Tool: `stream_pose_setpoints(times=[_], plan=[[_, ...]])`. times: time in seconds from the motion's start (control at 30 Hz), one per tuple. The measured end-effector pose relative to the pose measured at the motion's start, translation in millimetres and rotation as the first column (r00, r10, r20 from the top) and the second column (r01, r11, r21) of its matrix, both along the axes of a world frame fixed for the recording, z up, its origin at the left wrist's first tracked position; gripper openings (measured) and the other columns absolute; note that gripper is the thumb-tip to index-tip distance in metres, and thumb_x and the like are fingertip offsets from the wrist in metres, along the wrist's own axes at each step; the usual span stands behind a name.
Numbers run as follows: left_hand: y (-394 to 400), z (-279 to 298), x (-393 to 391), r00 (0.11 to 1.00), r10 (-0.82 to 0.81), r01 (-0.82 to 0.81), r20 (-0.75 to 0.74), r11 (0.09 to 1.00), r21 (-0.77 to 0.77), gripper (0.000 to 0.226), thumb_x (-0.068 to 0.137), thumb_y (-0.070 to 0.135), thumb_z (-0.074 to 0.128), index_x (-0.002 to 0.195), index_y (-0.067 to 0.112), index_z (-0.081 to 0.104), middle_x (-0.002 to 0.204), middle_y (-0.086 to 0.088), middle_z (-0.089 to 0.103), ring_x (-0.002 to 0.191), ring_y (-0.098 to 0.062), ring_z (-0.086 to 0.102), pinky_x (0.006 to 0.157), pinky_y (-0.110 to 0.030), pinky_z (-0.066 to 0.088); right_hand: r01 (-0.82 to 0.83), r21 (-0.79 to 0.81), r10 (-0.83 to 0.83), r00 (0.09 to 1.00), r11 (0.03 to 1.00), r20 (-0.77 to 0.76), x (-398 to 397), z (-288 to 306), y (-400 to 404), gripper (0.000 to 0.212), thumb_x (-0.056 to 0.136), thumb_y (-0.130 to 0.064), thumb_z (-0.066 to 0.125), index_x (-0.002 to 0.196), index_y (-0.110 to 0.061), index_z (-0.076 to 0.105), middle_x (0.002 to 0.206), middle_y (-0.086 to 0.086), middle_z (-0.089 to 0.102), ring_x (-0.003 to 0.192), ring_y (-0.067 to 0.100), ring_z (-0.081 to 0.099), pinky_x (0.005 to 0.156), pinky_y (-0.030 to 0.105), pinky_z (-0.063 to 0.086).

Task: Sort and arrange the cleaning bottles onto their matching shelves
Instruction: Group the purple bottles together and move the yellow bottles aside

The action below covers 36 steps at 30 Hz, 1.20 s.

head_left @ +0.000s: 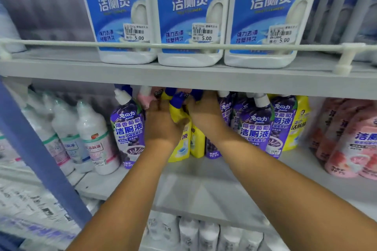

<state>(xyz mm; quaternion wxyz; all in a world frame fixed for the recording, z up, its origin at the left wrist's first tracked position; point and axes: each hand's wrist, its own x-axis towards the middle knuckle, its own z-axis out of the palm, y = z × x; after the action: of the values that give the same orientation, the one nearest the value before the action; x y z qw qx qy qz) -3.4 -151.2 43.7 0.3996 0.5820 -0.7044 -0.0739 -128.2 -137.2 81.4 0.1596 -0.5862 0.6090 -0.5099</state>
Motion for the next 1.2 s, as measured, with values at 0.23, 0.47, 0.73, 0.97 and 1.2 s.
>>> stream_pose_setpoints(times=[0.23, 0.47, 0.73, 0.97, 1.2], plan=[[53.2, -25.4, 39.6, 0.895, -0.111, 0.16, -0.431, 0.984, 0.08, 0.053, 0.088, 0.037, 0.077, 0.135, 0.036, 0.052, 0.104, 0.014, 0.066, 0.094, -0.019, 0.061, 0.077, -0.029, 0.043, 0.105, 0.03, -0.104, 0.994, 0.994, -0.03, 20.8, -10.4, -7.6, 0.015, 0.093, -0.014, 0.066, 0.096, -0.009, 0.053, 0.087, 0.007, 0.057, 0.081, 0.027, 0.055, 0.068, 0.028, 0.034], [83.1, -28.1, 40.2, 0.806, -0.281, 0.408, -0.521, 0.901, 0.146, 0.059, 0.072, 0.052, 0.074, 0.128, 0.047, 0.055, 0.105, 0.017, 0.074, 0.098, -0.008, 0.07, 0.09, -0.04, 0.057, -0.013, -0.065, 0.019, 0.996, 0.998, 0.088, -35.1, -18.7, 89.8, 0.026, 0.095, -0.005, 0.067, 0.096, -0.021, 0.047, 0.087, 0.002, 0.054, 0.083, 0.018, 0.049, 0.07, 0.017, 0.041], [66.5, -27.7, -58.3, 0.736, -0.445, 0.594, -0.51, 0.786, 0.173, 0.048, 0.083, 0.042, 0.079, 0.124, 0.049, 0.054, 0.114, 0.015, 0.071, 0.103, -0.006, 0.068, 0.092, -0.026, 0.055, -0.044, -0.071, 0.053, 0.989, 0.997, 0.138, -147.8, -22.1, 151.0, 0.021, 0.097, -0.002, 0.062, 0.102, -0.02, 0.053, 0.092, 0.011, 0.057, 0.082, 0.012, 0.05, 0.072, 0.017, 0.045], [42.8, -31.3, -92.0, 0.8, -0.463, 0.557, -0.382, 0.81, 0.185, 0.086, 0.074, 0.074, 0.058, 0.151, 0.049, 0.03, 0.156, 0.005, 0.045, 0.139, -0.016, 0.048, 0.114, -0.043, 0.041, -0.003, -0.109, 0.009, 0.998, 0.994, 0.058, -179.8, -25.7, 133.5, 0.024, 0.088, -0.063, 0.064, 0.104, -0.049, 0.053, 0.093, -0.008, 0.066, 0.088, 0.012, 0.06, 0.074, 0.016, 0.047], [62.6, -42.2, -36.4, 0.893, -0.358, 0.343, -0.274, 0.934, -0.103, 0.064, 0.087, 0.055, 0.068, 0.143, 0.031, 0.05, 0.13, 0.005, 0.056, 0.117, -0.011, 0.059, 0.098, -0.036, 0.053, 0.373, -0.321, -0.319, 0.925, 0.871, 0.209, -162.7, -74.9, 161.8, 0.048, 0.086, -0.067, 0.065, 0.116, -0.032, 0.052, 0.115, 0.006, 0.061, 0.103, 0.025, 0.06, 0.092, 0.054, 0.051]])
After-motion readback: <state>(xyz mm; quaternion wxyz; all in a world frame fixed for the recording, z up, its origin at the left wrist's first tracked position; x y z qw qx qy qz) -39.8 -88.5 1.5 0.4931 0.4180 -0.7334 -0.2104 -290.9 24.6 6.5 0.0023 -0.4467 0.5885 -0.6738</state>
